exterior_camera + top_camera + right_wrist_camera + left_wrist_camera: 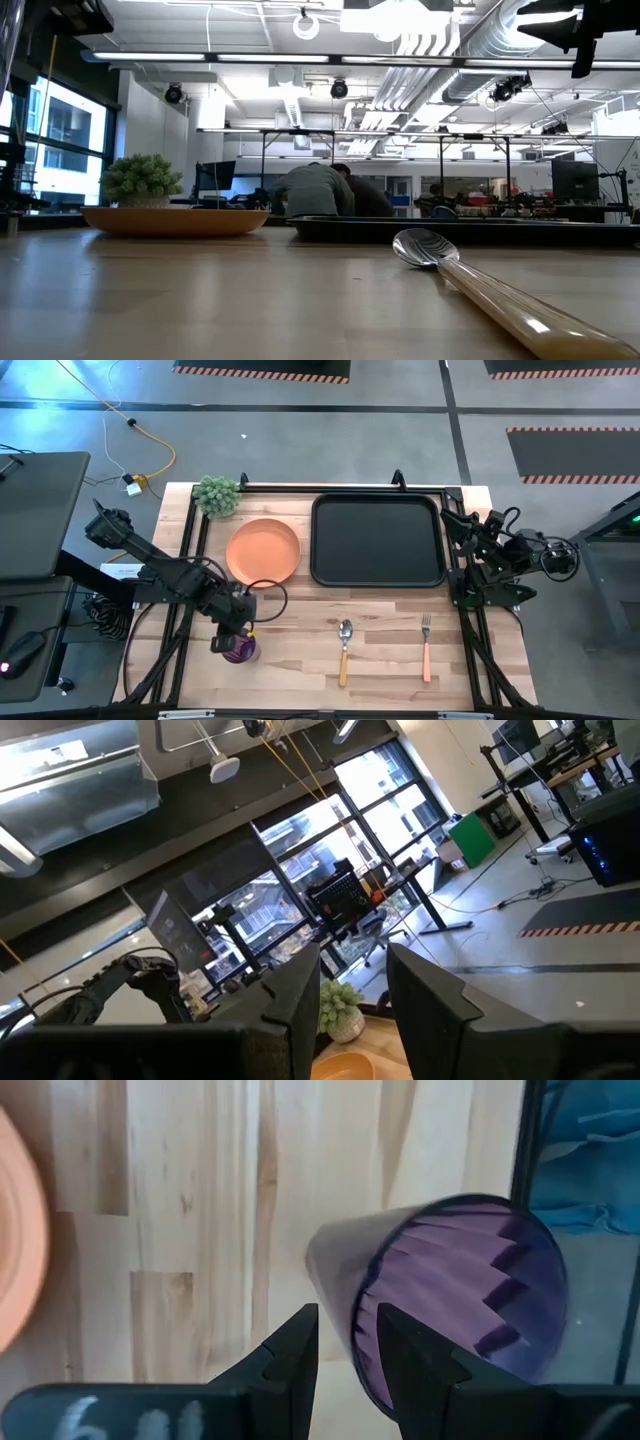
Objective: Pick and place plate/cup/fork/spoon on tray
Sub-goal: Put the purple cup on top the top left side of the black serving tray
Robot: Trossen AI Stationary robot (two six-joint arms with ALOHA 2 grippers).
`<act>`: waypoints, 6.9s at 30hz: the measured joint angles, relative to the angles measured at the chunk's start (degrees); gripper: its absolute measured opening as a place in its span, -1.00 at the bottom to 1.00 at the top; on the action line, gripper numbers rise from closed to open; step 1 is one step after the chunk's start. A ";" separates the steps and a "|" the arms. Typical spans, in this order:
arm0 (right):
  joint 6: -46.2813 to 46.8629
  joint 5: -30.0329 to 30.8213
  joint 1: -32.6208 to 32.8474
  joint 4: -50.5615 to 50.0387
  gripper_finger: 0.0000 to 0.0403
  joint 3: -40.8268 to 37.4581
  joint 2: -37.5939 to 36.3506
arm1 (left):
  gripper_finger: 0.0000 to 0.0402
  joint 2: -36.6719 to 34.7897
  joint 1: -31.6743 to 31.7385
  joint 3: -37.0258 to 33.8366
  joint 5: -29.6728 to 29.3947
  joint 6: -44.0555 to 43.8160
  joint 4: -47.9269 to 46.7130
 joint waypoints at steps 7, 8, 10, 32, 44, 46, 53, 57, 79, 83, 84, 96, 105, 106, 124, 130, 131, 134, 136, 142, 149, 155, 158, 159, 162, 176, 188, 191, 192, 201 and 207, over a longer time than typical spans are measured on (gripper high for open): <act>0.01 0.00 0.01 0.01 -0.46 0.00 -0.02 | -0.52 0.83 -0.02 -0.04 -1.31 0.10 -0.19; 0.00 -0.01 0.01 0.00 -0.46 0.00 -0.02 | -0.52 1.10 -0.02 -0.03 -1.31 0.11 -0.17; 0.00 -0.07 0.00 0.00 -0.46 0.00 -0.02 | -0.52 1.84 -0.03 -0.04 -1.30 0.16 -0.14; 0.44 -0.48 0.02 -0.70 -0.46 0.00 -0.04 | -0.96 4.48 0.40 -0.04 -2.68 0.61 0.04; 0.44 -0.48 0.00 -0.81 -0.46 0.00 -0.04 | -0.98 4.41 12.58 6.67 -5.30 10.61 -0.38; 0.44 -0.48 0.00 -0.81 -0.46 0.00 -0.04 | -0.99 4.38 16.39 8.74 -6.65 14.68 -0.37; 0.46 -0.48 0.00 -0.81 -0.46 0.00 -0.04 | -0.99 4.36 30.25 14.65 -13.38 29.91 2.00; 1.96 -0.48 0.01 -0.81 -0.46 0.00 -0.04 | -0.99 4.36 38.26 16.41 -15.76 39.96 11.33; 6.99 2.91 0.02 -2.84 -0.46 0.00 -0.02 | -0.99 19.55 59.15 30.19 -6.78 59.29 24.25; 8.02 2.89 0.00 -4.92 -0.46 0.00 0.00 | -0.99 25.24 61.88 35.24 -4.45 59.68 21.31; 8.04 2.89 0.01 -5.14 -0.46 0.00 0.00 | -0.99 26.72 62.42 36.62 -3.95 59.67 19.85; 8.05 3.17 0.00 -5.53 -0.46 0.00 0.00 | -0.99 39.47 63.50 46.79 1.11 57.09 8.13; 8.15 3.16 0.02 -5.53 -0.46 0.00 0.00 | -0.98 43.03 63.00 47.28 0.72 58.29 6.37; 8.16 3.17 0.00 -5.51 -0.46 0.00 0.00 | -0.98 43.02 63.00 47.28 0.27 58.67 6.39; 8.17 3.17 0.02 -5.53 -0.46 0.00 -0.02 | -0.98 43.51 63.75 47.28 0.02 62.62 5.43; 8.15 3.13 0.01 -5.53 -0.46 0.00 -0.02 | -0.98 44.86 63.22 47.28 0.95 61.77 5.82; 8.17 2.91 0.00 -5.53 -0.46 0.00 -0.02 | -0.98 44.82 63.21 47.28 0.84 61.76 5.73; 8.15 2.75 0.00 -5.51 -0.46 0.00 -0.02 | -0.98 44.75 63.17 47.28 0.63 61.75 6.28; 8.17 2.57 0.02 -5.55 -0.46 0.00 -0.02 | -0.98 44.71 63.21 47.28 0.62 61.75 5.83; 8.17 1.25 0.01 -5.54 -0.46 0.00 -0.02 | -0.97 44.71 63.12 47.28 0.57 62.94 5.50; 8.16 1.25 0.02 -5.53 -0.46 0.00 -0.02 | -0.90 44.71 62.79 47.28 0.55 63.11 5.70; 8.17 1.25 0.00 -5.53 -0.46 0.00 -0.02 | -0.89 44.71 62.53 47.27 0.53 63.11 6.35; 8.17 1.25 0.01 -5.53 -0.46 0.00 -0.02 | -0.88 44.71 62.46 47.25 -0.03 63.13 6.41; 8.17 1.25 0.00 -5.53 -0.46 0.00 -0.02 | -0.88 44.71 62.44 47.25 -0.39 63.17 6.45; 8.17 1.25 0.01 -5.53 -0.46 0.00 -0.02 | -0.88 44.70 62.42 47.25 -1.31 63.23 7.49; 8.15 1.25 0.01 -5.53 -0.46 0.00 -0.02 | -0.88 44.69 62.24 47.23 -0.82 64.63 9.44; 8.17 1.25 0.02 -5.53 -0.46 0.00 -0.02 | -0.88 44.67 62.23 47.23 -0.79 64.70 10.44; 8.17 1.25 0.00 -5.53 -0.46 0.00 -0.02 | -0.88 44.67 62.23 47.23 -0.70 64.72 10.64; 8.15 1.25 0.00 -5.53 -0.46 0.00 -0.02 | -0.88 44.67 62.23 47.23 -0.66 64.76 10.64; 8.11 1.25 0.01 -5.53 -0.46 0.00 -0.02 | -0.91 44.67 62.20 47.23 -1.07 65.41 10.76; 8.05 1.23 0.01 -5.53 -0.46 0.00 -0.02 | -0.96 44.62 62.20 47.23 -1.22 65.20 12.37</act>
